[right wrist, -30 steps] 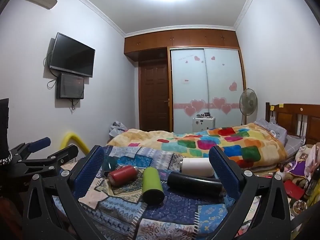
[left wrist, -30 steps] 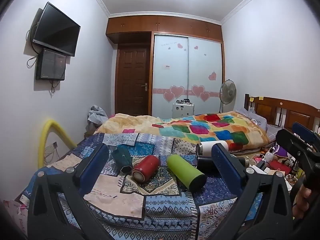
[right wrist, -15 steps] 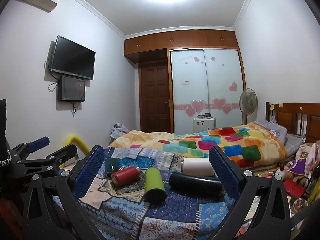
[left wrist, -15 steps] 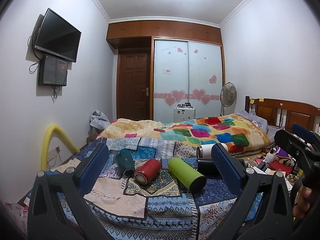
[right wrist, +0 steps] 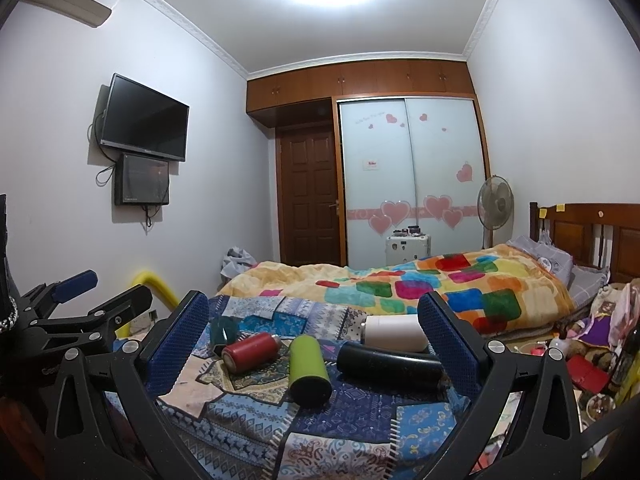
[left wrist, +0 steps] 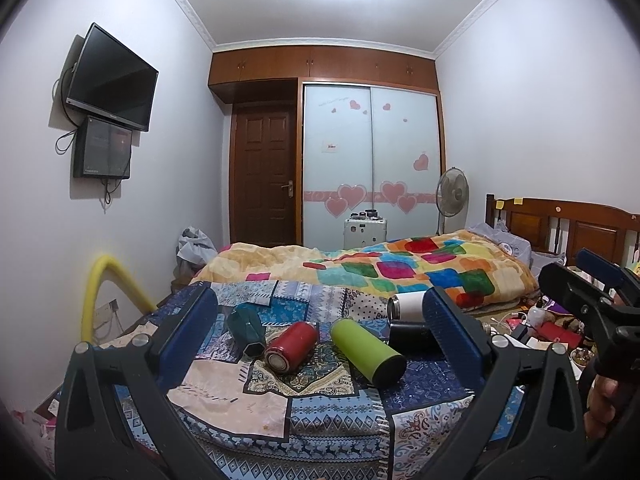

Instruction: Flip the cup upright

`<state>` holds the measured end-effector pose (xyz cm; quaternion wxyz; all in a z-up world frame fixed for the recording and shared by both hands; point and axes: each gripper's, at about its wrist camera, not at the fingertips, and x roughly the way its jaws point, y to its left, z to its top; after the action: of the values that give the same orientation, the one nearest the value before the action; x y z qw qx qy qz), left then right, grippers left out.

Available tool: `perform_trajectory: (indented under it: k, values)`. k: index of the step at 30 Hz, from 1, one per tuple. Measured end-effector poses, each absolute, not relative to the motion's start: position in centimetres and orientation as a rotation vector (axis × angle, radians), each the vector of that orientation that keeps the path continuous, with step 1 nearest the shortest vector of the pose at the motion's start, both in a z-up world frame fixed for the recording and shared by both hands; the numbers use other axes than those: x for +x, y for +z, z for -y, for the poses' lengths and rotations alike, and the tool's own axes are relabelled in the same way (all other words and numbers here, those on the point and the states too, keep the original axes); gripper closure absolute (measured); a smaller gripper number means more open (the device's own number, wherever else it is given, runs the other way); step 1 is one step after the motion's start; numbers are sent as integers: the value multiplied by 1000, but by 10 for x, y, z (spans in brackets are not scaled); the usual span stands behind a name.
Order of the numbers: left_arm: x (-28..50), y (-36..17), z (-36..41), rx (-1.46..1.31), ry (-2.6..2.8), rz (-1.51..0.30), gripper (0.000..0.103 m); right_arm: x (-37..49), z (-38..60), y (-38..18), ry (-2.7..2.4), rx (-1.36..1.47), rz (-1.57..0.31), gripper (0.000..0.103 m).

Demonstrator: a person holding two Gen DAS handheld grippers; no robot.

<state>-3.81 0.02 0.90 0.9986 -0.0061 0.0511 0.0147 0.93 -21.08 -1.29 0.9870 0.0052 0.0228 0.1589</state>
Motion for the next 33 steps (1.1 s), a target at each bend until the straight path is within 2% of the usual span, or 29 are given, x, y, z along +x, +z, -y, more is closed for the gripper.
perform_trajectory:
  k: [33]
  values:
    - [-46,15,4,-7,23,-86,0,6,216,-11,321,10,-43,0]
